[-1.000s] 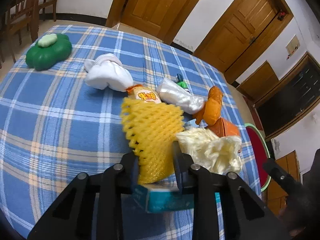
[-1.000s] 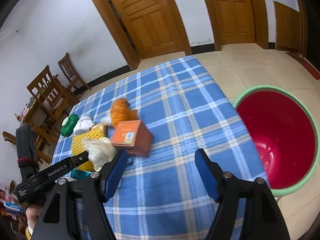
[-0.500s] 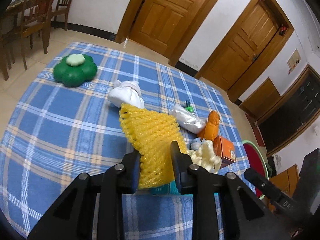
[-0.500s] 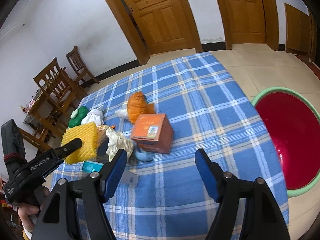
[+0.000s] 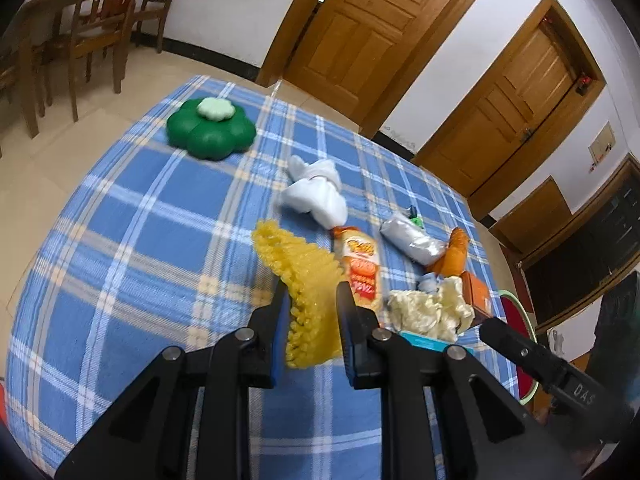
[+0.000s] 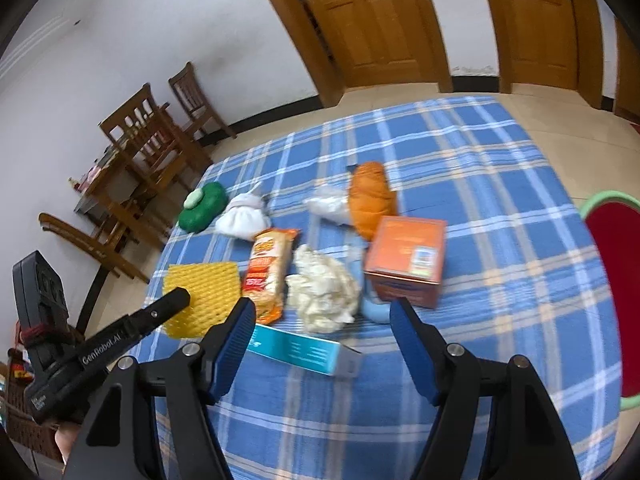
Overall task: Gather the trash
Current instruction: 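Grasp the crumpled white paper with the right gripper while the left gripper holds the net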
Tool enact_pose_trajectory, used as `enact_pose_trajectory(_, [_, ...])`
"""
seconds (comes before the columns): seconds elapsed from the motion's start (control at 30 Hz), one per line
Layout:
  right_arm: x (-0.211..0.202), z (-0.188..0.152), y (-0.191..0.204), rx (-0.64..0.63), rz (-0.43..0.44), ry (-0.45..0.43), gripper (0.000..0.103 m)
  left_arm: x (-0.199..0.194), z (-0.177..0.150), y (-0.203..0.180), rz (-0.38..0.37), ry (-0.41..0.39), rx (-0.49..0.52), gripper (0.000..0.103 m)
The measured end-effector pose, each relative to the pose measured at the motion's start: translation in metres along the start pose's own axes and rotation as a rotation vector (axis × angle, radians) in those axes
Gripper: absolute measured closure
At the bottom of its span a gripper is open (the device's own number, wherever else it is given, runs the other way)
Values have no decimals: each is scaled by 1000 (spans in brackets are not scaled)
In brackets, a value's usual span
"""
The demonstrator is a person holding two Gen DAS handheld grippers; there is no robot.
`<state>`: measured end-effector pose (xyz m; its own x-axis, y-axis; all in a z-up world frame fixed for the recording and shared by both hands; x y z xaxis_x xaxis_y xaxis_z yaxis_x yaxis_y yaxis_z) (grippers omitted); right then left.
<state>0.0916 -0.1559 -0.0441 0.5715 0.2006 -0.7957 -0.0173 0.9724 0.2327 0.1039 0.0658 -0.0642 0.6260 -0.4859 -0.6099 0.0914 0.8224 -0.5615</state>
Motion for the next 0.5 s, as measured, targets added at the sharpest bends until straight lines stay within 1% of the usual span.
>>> enact_pose_trajectory(0.2, [17, 3, 7, -8, -9, 33, 44, -3, -3, 10, 3, 2, -16, 81])
enact_pose_trajectory(0.37, [33, 1, -1, 4, -40, 66, 58, 2, -9, 12, -8, 21, -33, 81])
enact_pose_trajectory(0.4, [35, 1, -2, 7, -41, 68, 64, 3, -10, 11, -18, 24, -37, 81])
enact_pose_trajectory(0.43, [35, 2, -2, 5, -46, 60, 68, 4, -11, 10, -25, 26, -40, 81])
enact_pose_trajectory(0.5, [35, 3, -3, -3, -64, 53, 71, 6, -12, 10, -35, 29, -46, 81])
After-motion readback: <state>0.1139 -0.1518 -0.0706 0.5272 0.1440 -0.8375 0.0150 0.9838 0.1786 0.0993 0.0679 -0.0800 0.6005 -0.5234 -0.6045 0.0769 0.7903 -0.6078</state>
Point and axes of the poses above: each gripper's, at about its wrist camera, not at the fingertips, and x roughly the way its jaws point, y to its left, z to its top, the point moved 3 cm from there along x, roughly the way its jaws point, and after that the axes turned 10 degrees about -z, right-handed, at the moved point
